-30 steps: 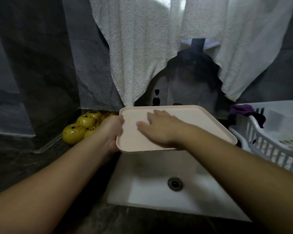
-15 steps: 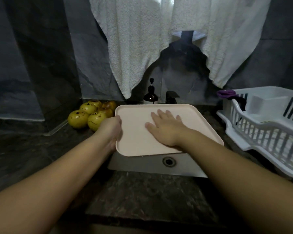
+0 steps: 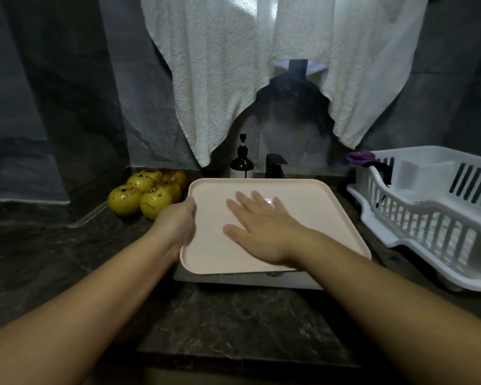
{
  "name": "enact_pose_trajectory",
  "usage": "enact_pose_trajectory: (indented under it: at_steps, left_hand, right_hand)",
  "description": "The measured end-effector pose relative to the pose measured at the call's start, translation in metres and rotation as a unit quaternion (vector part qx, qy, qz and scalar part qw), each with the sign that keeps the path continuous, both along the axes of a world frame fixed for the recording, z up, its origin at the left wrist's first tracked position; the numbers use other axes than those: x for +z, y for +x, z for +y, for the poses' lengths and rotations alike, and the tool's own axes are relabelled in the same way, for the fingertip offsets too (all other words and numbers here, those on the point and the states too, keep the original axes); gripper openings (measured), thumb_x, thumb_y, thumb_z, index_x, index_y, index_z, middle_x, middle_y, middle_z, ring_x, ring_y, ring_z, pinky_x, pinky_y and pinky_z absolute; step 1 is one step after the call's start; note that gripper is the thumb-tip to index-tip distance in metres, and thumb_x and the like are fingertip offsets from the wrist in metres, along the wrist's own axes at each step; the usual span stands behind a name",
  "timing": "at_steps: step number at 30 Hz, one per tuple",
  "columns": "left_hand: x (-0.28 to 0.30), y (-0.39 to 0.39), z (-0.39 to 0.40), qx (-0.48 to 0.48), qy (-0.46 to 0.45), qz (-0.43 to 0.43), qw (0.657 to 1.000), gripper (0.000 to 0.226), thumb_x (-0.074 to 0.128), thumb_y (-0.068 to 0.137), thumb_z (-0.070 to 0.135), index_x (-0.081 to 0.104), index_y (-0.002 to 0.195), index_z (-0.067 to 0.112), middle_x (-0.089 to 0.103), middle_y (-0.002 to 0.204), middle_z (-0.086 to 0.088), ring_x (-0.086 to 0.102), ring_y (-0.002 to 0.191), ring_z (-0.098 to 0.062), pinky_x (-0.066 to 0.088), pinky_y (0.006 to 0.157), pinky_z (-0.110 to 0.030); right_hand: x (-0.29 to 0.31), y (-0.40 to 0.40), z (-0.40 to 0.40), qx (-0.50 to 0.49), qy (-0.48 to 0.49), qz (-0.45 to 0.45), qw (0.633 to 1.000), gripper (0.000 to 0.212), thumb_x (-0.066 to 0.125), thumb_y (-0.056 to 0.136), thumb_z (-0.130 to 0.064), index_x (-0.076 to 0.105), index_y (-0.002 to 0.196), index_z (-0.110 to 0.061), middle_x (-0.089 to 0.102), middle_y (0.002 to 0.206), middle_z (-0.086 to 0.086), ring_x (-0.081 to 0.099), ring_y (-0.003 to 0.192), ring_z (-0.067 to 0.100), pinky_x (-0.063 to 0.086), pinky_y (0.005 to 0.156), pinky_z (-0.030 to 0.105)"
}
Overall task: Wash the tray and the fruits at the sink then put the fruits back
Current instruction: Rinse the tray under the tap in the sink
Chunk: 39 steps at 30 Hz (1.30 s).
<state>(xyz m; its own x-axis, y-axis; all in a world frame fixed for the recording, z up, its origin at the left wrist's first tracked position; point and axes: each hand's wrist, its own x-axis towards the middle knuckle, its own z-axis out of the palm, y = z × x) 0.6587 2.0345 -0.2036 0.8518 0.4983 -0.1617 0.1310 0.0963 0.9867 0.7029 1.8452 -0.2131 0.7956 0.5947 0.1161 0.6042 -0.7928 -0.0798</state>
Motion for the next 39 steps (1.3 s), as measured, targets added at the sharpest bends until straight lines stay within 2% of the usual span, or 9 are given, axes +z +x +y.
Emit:
enact_pose_trajectory:
  at_steps: [5,11,17,23,27,30,33,36,39]
  left_hand:
    - [-0.011,0.000,-0.009,-0.021,-0.034,-0.006,0.999,0.033,0.052,0.108,0.033,0.071,0.101,0.008,0.079,0.088,-0.009,0.076,0.083,-0.030,0.061,0.075,-0.040]
    - [-0.011,0.016,-0.029,-0.029,-0.081,-0.022,0.996,0.034,0.048,0.110,0.033,0.072,0.096,0.013,0.080,0.081,-0.005,0.077,0.069,-0.023,0.055,0.062,-0.030]
    - [-0.014,0.017,-0.029,-0.036,-0.049,-0.031,0.998,0.034,0.052,0.107,0.036,0.074,0.096,0.013,0.080,0.079,-0.003,0.078,0.077,-0.026,0.061,0.074,-0.038]
    - [-0.003,0.020,-0.023,-0.026,-0.061,-0.050,0.997,0.034,0.048,0.110,0.033,0.073,0.100,0.012,0.080,0.082,-0.004,0.077,0.070,-0.019,0.055,0.059,-0.026]
    - [-0.009,0.015,-0.020,-0.017,-0.033,-0.056,0.998,0.036,0.049,0.109,0.031,0.072,0.090,0.011,0.079,0.077,-0.001,0.075,0.066,-0.017,0.057,0.062,-0.025]
    - [-0.008,0.017,-0.032,-0.057,-0.060,-0.074,0.994,0.034,0.049,0.109,0.027,0.074,0.097,0.008,0.080,0.091,-0.007,0.075,0.086,-0.024,0.057,0.080,-0.033]
    - [-0.004,0.014,-0.019,-0.052,-0.072,-0.094,0.992,0.033,0.047,0.111,0.028,0.075,0.105,0.012,0.080,0.084,-0.003,0.077,0.074,-0.014,0.056,0.061,-0.022]
    - [-0.008,0.010,-0.016,-0.039,-0.054,-0.088,0.994,0.033,0.047,0.110,0.027,0.074,0.099,0.011,0.078,0.073,-0.001,0.074,0.059,-0.012,0.052,0.046,-0.019]
    - [-0.007,0.014,-0.029,-0.071,-0.062,-0.096,0.991,0.033,0.047,0.110,0.026,0.075,0.109,0.009,0.080,0.085,-0.005,0.077,0.072,-0.014,0.056,0.061,-0.026]
  right_hand:
    - [0.010,0.020,-0.032,-0.277,0.038,0.080,0.957,0.081,0.011,0.100,-0.070,-0.001,0.164,-0.023,-0.012,0.171,0.006,-0.011,0.157,0.030,-0.005,0.125,0.056]
    - [-0.005,-0.012,0.027,0.028,-0.005,-0.034,0.999,0.078,0.011,0.096,-0.068,0.001,0.163,-0.029,-0.008,0.171,-0.007,-0.011,0.157,0.022,-0.009,0.122,0.053]
    - [0.018,0.014,-0.011,-0.264,0.030,0.019,0.964,0.075,0.008,0.101,-0.065,-0.001,0.164,-0.026,-0.012,0.171,0.001,-0.013,0.157,0.031,-0.008,0.121,0.064]
    - [-0.007,-0.006,0.032,0.035,0.021,-0.054,0.998,0.068,0.010,0.101,-0.058,0.001,0.163,-0.031,-0.010,0.171,-0.010,-0.012,0.157,0.022,-0.009,0.121,0.056]
    - [0.004,0.010,0.019,-0.176,0.035,-0.014,0.984,0.069,0.009,0.103,-0.060,-0.003,0.163,-0.028,-0.014,0.171,-0.003,-0.015,0.156,0.031,-0.009,0.121,0.061]
    - [0.006,0.001,0.056,-0.093,0.041,-0.058,0.993,0.065,0.015,0.105,-0.046,0.002,0.163,-0.021,-0.007,0.172,-0.001,-0.010,0.157,0.032,-0.007,0.120,0.062]
    - [-0.002,0.000,0.047,0.040,0.021,-0.087,0.995,0.065,0.012,0.103,-0.051,0.003,0.163,-0.029,-0.006,0.171,-0.008,-0.009,0.157,0.024,-0.007,0.122,0.057]
    - [0.002,0.011,0.026,-0.048,0.021,-0.046,0.998,0.066,0.011,0.103,-0.060,-0.001,0.162,-0.034,-0.012,0.171,-0.009,-0.014,0.157,0.024,-0.009,0.122,0.058]
    - [0.007,0.004,0.052,-0.082,0.054,-0.050,0.994,0.065,0.013,0.104,-0.050,0.002,0.163,-0.025,-0.010,0.171,-0.005,-0.012,0.157,0.029,-0.009,0.121,0.061]
